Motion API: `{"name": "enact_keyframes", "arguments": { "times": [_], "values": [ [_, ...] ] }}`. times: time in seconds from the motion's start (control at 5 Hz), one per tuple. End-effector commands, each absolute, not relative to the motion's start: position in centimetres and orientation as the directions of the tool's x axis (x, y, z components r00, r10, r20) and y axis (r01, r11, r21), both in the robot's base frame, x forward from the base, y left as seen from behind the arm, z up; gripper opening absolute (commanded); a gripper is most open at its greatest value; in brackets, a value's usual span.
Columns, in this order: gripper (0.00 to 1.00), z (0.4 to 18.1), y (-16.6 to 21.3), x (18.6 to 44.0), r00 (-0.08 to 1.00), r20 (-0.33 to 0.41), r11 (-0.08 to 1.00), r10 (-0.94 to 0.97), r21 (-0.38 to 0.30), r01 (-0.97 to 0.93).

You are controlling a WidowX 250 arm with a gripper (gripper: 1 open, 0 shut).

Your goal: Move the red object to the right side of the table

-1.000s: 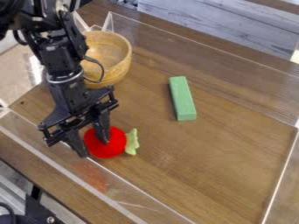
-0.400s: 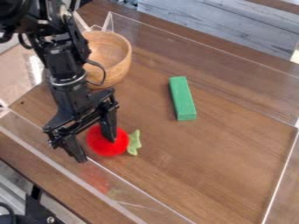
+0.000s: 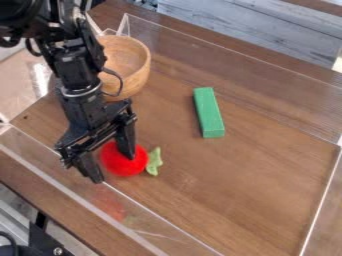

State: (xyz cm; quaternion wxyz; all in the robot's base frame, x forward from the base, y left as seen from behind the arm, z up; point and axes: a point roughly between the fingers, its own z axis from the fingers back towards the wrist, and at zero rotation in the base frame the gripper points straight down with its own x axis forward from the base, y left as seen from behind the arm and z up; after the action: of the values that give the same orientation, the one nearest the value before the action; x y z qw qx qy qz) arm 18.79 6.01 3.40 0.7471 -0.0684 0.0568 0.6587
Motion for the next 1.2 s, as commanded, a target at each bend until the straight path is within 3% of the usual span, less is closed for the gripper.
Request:
{"name": "enact_keyframes", "arguments": {
  "times": [0.0, 0.4, 0.6, 0.8, 1.0],
  "values": [
    [1.00, 3.3, 6.2, 19.5, 0.113, -0.153, 0.108, 0.982, -0.040, -0.993],
    [1.00, 2.5, 6.2, 19.7, 0.090, -0.140, 0.087, 0.986, -0.028, -0.996],
    [0.00, 2.4, 6.1, 19.9, 0.092, -0.138, 0.088, 0.986, -0.028, -0.996],
    [0.00, 3.1, 6.0, 20.2, 0.134, -0.123, 0.129, 0.983, -0.042, -0.991],
    [0.00, 5.2, 5.6, 20.7, 0.196, -0.102, 0.188, 0.975, -0.082, -0.979]
  ]
}}
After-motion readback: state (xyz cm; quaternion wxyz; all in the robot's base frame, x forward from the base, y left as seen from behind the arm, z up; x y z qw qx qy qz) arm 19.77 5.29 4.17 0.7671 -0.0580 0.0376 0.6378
